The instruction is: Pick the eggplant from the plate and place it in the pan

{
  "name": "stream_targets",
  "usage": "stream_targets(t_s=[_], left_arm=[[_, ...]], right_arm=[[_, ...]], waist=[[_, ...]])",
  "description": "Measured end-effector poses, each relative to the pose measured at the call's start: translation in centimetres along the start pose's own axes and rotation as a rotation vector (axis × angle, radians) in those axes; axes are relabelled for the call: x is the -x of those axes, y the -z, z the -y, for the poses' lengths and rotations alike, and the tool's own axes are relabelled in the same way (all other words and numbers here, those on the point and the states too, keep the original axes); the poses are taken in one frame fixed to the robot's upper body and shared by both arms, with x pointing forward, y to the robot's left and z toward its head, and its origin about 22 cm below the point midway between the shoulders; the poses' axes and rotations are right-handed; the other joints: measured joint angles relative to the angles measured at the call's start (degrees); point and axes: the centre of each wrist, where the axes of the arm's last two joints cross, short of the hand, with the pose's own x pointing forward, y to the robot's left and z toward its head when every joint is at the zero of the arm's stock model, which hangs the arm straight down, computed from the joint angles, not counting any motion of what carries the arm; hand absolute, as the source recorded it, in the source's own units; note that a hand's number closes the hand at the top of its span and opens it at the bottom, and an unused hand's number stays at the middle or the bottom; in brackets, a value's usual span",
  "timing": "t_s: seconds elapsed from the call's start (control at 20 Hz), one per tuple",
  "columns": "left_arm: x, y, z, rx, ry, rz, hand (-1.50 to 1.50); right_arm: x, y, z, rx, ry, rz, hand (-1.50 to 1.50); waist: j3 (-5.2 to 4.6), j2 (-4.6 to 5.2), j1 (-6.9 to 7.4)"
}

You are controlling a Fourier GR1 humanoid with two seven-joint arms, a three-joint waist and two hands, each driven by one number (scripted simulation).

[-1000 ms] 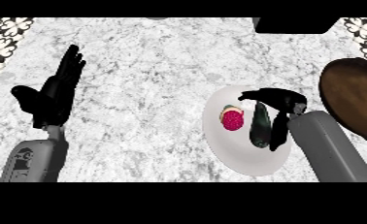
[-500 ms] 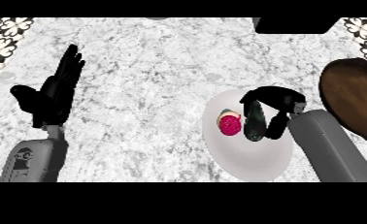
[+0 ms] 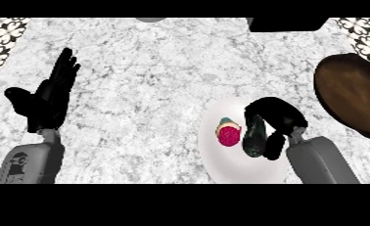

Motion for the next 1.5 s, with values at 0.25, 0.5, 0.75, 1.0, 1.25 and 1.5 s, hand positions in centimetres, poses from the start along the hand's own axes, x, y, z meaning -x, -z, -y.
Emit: stream_targets(t_s=[0.25,0.5,0.75,1.0,1.25,1.5], left_arm=[[0.5,-0.5,-0.8,-0.026,0.007,-0.014,0.0],[0.2,-0.5,-0.9,-0.023,0.008,-0.006,0.0],[-0.1,-0.6,-0.2,0.005,0.0,0.008,0.0],[-0.2,-0.1,0.0,0.018,-0.003,0.017,0.0],[-0.3,0.1,0.2,0.029,-0.002,0.024,0.0],[-0.7,0.0,1.1,0.041,0.001,0.028,0.0]], right_arm=[[-2.6,-4.4,0.1,0.318,-0.052,-0.037,1.5],[-4.3,-10.3,0.0,0.584,-0.017,-0.046,1.5],[-4.8,-15.9,0.7,0.776,0.052,-0.091,1.5],[-3.0,-17.5,2.0,0.895,0.219,-0.107,1.5],[1.3,-17.6,5.2,0.973,0.351,-0.129,1.5],[8.2,-16.9,7.5,1.023,0.34,-0.207,1.5]], waist=[[0.08,-0.44,-1.64],[0.15,-0.07,-1.4],[0.19,0.5,0.05],[0.24,0.88,1.14],[0.24,1.08,1.83],[0.27,1.19,2.36]])
